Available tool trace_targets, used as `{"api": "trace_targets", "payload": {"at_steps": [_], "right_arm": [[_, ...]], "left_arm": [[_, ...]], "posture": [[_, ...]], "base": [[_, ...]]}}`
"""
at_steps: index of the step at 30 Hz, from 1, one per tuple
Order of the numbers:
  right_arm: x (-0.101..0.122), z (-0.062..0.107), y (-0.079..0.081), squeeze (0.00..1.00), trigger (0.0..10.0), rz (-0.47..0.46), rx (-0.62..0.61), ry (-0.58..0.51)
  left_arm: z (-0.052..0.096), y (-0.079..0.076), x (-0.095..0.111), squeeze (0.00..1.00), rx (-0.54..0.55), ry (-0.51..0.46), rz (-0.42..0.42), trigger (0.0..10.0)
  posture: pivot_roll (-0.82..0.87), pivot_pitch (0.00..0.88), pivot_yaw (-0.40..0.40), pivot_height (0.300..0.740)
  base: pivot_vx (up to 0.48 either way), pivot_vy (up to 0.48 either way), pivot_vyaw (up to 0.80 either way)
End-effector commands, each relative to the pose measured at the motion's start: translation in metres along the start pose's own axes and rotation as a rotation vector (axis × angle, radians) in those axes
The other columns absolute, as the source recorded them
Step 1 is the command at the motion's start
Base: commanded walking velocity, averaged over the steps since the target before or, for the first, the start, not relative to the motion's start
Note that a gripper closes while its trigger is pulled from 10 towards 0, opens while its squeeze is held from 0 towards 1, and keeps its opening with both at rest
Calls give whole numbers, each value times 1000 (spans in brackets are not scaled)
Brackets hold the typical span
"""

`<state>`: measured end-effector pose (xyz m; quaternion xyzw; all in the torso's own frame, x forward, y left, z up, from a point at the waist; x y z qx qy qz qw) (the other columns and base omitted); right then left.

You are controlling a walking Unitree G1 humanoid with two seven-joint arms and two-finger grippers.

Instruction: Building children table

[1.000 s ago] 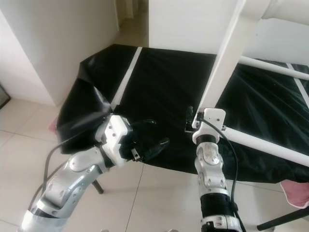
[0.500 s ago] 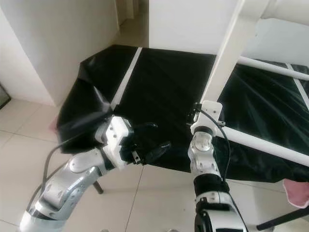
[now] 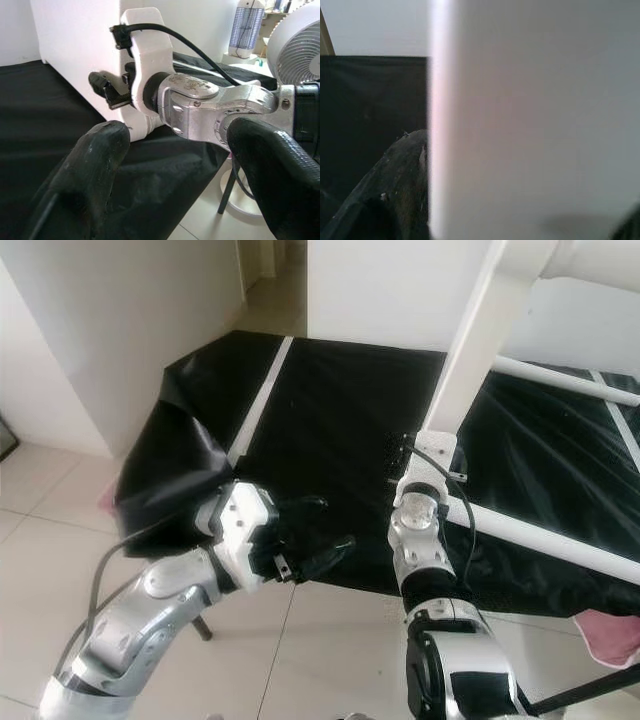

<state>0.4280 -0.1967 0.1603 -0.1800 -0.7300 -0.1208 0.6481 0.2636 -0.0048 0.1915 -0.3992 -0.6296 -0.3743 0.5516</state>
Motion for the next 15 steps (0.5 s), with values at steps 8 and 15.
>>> {"api": "trace_targets", "payload": {"at_steps": [8, 15], "right_arm": [[5, -11, 4, 0, 6431, -12, 34, 4], [7, -12, 10, 0, 0, -37, 68, 4]], "left_arm": [[0, -9, -7, 0, -52, 31, 4, 10000], [1, -8, -6, 0, -47, 35, 3, 10000]], "posture": [[77, 52, -57, 740], [85, 57, -57, 740]], "base": [[0, 0, 0], [0, 0, 0]]}}
Point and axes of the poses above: a point about 5 cm out from each wrist's last joint towards the gripper, its own z axis pointing back from the gripper into the wrist, its own x axis along the axis of the wrist's last joint, y = z × x, the point moved 6 cm from there along -z, pointing out of the wrist towards the gripper, and after that the axes turned 3 degrees about z, right-handed, at the moved point
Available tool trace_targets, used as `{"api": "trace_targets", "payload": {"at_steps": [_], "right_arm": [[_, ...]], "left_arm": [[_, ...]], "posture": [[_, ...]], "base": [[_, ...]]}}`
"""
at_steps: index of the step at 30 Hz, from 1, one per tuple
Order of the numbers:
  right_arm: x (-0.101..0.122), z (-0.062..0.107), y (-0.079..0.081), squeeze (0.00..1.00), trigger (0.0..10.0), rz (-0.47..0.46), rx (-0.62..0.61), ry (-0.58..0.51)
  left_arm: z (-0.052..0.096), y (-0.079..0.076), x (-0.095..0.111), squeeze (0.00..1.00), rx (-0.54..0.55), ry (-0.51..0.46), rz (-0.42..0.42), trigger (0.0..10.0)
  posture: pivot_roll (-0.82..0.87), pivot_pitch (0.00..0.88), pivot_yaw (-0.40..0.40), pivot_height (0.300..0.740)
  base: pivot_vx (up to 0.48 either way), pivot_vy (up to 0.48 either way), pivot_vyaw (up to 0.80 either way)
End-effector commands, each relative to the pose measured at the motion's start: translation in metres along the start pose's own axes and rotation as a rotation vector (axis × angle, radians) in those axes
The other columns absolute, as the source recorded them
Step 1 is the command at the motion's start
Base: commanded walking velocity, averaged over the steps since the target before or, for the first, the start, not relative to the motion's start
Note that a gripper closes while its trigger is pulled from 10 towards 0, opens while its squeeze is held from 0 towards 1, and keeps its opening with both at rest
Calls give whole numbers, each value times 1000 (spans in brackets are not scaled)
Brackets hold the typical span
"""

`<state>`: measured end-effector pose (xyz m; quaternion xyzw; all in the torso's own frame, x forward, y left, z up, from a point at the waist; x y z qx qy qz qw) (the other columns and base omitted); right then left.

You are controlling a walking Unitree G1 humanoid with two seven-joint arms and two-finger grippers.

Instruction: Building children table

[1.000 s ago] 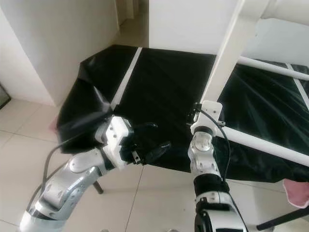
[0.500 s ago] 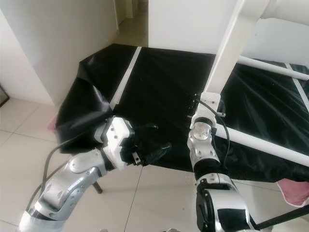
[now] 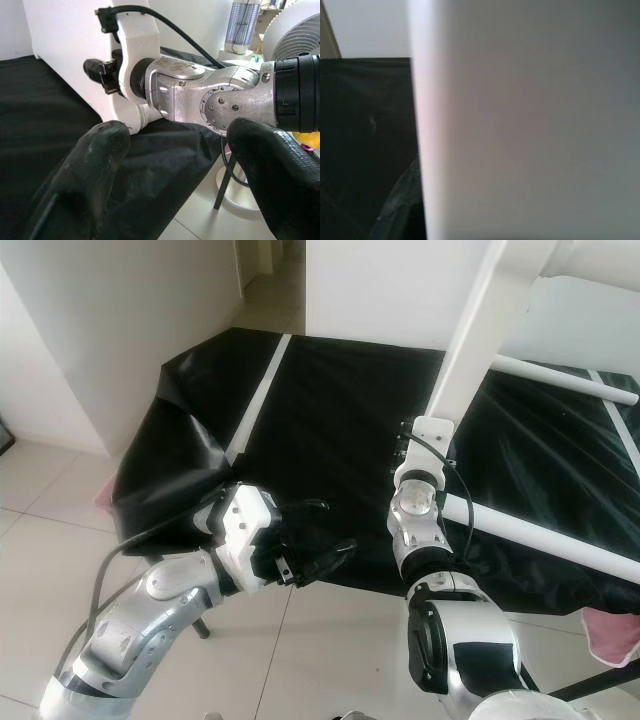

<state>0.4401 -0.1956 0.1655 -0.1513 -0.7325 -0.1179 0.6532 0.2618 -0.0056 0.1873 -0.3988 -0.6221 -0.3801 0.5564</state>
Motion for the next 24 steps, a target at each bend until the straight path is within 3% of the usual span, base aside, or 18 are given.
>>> {"api": "trace_targets", "payload": {"at_steps": [1, 7, 13, 24], "right_arm": [[2, 0, 6, 0, 0, -3, 36, -9], [-4, 11, 28, 0, 0, 2, 114, -18], [-16, 45, 66, 0, 0, -11, 249, -54], [-10, 90, 96, 0, 0, -124, 425, -137]], "left_arm": [[1, -6, -1, 0, -37, 15, 0, 10000], [3, -6, -1, 0, -36, 17, -1, 10000], [5, -9, 1, 0, -51, 14, 14, 10000], [5, -13, 4, 0, -70, 11, 14, 10000]], "posture": [[86, 58, -57, 740], [93, 61, -60, 740], [96, 63, -64, 740], [84, 64, -54, 740]], "base": [[0, 0, 0], [0, 0, 0], [0, 0, 0], [0, 0, 0]]}}
Point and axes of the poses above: a point about 5 cm out from each wrist's last joint towards the gripper, its own z axis pointing back from the gripper into the wrist, its own x axis along the axis of the wrist's last joint, y = z × x, the point moved 6 cm from there along -z, pointing out of the wrist towards the gripper, and after that the axes turned 3 degrees about z, right-handed, at the moved point
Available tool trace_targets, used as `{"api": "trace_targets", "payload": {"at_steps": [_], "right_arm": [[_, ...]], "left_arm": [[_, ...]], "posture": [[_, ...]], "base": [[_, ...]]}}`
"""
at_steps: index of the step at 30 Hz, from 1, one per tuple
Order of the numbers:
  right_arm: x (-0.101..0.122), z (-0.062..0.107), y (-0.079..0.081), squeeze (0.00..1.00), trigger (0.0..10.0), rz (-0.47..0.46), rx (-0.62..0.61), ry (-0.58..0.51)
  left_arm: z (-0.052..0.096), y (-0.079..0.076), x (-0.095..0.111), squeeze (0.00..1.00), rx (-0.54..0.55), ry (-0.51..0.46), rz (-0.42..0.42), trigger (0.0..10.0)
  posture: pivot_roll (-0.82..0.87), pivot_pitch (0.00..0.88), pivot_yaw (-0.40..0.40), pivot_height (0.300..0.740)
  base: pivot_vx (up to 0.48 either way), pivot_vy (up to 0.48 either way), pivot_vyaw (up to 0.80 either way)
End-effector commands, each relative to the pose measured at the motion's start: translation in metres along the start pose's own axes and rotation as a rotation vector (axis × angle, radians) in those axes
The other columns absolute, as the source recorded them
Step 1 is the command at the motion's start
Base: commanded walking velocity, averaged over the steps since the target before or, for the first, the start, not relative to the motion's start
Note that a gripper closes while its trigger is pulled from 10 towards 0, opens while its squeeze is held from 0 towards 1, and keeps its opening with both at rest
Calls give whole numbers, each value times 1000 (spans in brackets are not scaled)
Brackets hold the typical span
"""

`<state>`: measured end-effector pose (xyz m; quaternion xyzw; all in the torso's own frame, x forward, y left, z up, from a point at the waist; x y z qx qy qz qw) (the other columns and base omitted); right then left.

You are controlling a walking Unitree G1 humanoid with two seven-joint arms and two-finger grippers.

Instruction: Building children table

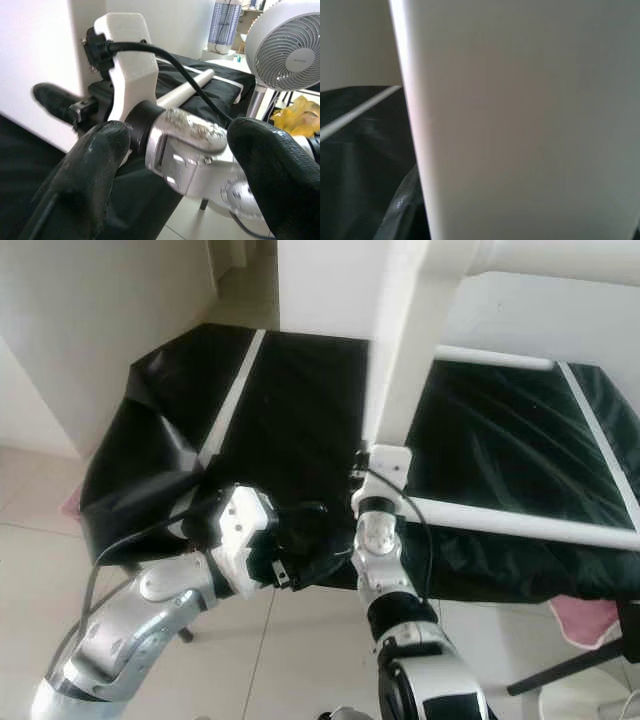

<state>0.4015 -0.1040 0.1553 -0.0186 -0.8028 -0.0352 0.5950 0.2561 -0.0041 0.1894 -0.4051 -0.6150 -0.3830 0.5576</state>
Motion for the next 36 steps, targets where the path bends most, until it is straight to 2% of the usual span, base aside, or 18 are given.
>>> {"api": "trace_targets", "payload": {"at_steps": [1, 4, 5, 6, 9, 11, 15, 19, 20, 21, 23, 24, 32, 33, 36], "right_arm": [[-7, 17, 36, 0, 0, -30, 158, 26], [-4, 21, 43, 0, 0, -37, 188, 11], [1, 27, 55, 0, 0, -66, 227, -6], [3, 30, 60, 0, 0, -79, 242, -12], [7, 36, 68, 0, 0, -95, 275, -27], [7, 36, 68, 0, 0, -95, 275, -27], [17, 42, 85, 0, 0, -155, 338, -31], [20, 42, 92, 0, 0, -174, 357, -26], [19, 43, 93, 0, 2196, -172, 360, -21], [19, 43, 93, 0, 9569, -173, 365, -17], [18, 44, 93, 0, 9569, -173, 369, -15], [18, 42, 86, 1000, 10000, -171, 357, -20], [33, 42, 71, 1000, 10000, -185, 367, -72], [35, 42, 69, 0, 10000, -183, 371, -77], [39, 46, 62, 0, 10000, -165, 383, -90]], "left_arm": [[2, -8, 2, 0, -57, 3, 4, 10000], [2, -8, 3, 0, -60, 2, 5, 10000], [3, -9, 3, 0, -65, 2, 4, 10000], [3, -9, 4, 0, -67, 2, 4, 10000], [3, -8, 4, 0, -68, 4, 5, 10000], [3, -8, 4, 0, -68, 4, 5, 10000], [3, -8, 4, 0, -70, 2, 5, 10000], [3, -9, 4, 0, -72, 1, 7, 10000], [3, -9, 4, 0, -72, 1, 8, 10000], [3, -9, 4, 0, -71, 1, 8, 10000], [3, -9, 4, 0, -70, 1, 8, 10000], [3, -9, 4, 0, -66, 4, 8, 10000], [4, -9, 4, 0, -66, 4, 4, 10000], [4, -9, 5, 0, -67, 4, 3, 10000], [4, -9, 5, 0, -71, 5, 1, 10000]], "posture": [[81, 64, -51, 740], [81, 64, -51, 740], [82, 64, -50, 740], [82, 64, -50, 740], [83, 64, -52, 740], [83, 64, -52, 740], [80, 63, -56, 740], [82, 61, -60, 740], [82, 61, -60, 740], [85, 59, -63, 740], [85, 59, -63, 740], [90, 56, -66, 740], [93, 54, -66, 740], [93, 54, -66, 740], [88, 46, -64, 740]], "base": [[0, 0, 0], [0, 0, 0], [0, 0, 0], [0, 0, 0], [0, 0, 0], [0, 0, 0], [0, 0, 0], [0, 0, 0], [0, 0, 0], [0, 0, 0], [0, 0, 0], [0, 0, 0], [0, 0, 0], [0, 0, 0], [0, 0, 0]]}}
Point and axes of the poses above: a point about 5 cm out from each wrist's last joint towards the gripper, its own z axis pointing back from the gripper into the wrist, its own x axis along the axis of the wrist's last joint, y = z × x, the point moved 6 cm from there along -z, pointing out of the wrist towards the gripper, and after that the axes turned 3 degrees about z, right-handed, at the moved point
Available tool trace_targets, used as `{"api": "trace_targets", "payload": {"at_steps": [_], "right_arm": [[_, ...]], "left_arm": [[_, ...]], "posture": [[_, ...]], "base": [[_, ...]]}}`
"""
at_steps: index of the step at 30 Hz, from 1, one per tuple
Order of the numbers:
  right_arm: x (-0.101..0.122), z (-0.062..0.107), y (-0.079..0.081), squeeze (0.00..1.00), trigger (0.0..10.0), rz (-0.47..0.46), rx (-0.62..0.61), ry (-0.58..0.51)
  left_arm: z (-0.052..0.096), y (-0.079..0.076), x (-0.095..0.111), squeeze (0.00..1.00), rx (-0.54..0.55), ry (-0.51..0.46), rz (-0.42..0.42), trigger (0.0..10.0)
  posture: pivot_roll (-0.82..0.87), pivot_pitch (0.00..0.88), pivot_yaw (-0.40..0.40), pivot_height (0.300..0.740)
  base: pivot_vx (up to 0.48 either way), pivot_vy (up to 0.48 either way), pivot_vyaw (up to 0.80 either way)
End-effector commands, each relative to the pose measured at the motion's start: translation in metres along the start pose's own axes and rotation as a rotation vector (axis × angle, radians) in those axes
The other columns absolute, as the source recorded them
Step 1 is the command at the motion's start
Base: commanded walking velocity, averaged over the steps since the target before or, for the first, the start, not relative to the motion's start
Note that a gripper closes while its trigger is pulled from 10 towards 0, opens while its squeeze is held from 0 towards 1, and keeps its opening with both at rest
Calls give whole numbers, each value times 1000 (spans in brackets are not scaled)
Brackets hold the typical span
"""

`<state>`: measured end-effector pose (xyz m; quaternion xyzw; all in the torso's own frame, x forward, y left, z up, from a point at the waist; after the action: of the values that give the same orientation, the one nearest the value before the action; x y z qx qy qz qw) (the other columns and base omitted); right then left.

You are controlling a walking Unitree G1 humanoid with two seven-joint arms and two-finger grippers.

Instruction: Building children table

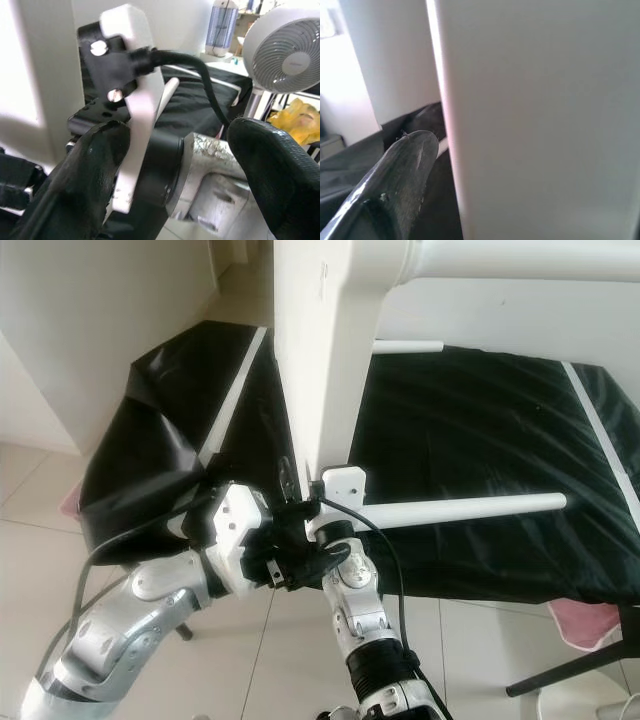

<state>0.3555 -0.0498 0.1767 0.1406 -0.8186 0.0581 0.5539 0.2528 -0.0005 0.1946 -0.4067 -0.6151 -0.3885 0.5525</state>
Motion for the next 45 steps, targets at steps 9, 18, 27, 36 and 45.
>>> {"api": "trace_targets", "payload": {"at_steps": [9, 18, 27, 36, 45], "right_arm": [[8, 35, -15, 0, 10000, 101, 46, 10], [7, 68, -30, 0, 10000, 159, 51, 78], [3, 91, -34, 0, 10000, 172, 82, 137], [-5, 100, -41, 0, 5098, 137, 77, 210], [-12, 81, -46, 0, 10000, 114, 73, 235]], "left_arm": [[0, -5, -1, 0, -65, 9, -5, 10000], [0, -6, -1, 0, -72, 14, -9, 10000], [1, -6, -2, 0, -80, 22, -10, 10000], [7, -9, -3, 0, -102, 41, -2, 10000], [8, -9, -3, 0, -101, 43, -4, 10000]], "posture": [[74, 24, -61, 740], [67, 12, -55, 740], [58, 5, -48, 740], [70, 3, -51, 740], [80, 7, -58, 740]], "base": [[0, 0, 0], [0, 0, 0], [0, 0, 0], [0, 0, 0], [0, 0, 0]]}}
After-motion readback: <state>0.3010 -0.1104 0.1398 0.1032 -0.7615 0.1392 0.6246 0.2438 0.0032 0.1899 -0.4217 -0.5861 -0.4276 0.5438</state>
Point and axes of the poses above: a point about 5 cm out from each wrist's last joint towards the gripper, its own z axis pointing back from the gripper into the wrist, its own x axis along the axis of the wrist's last joint, y = z × x, the point moved 6 cm from there along -z, pointing out of the wrist towards the gripper, and after that the axes turned 3 degrees about z, right-handed, at the moved point
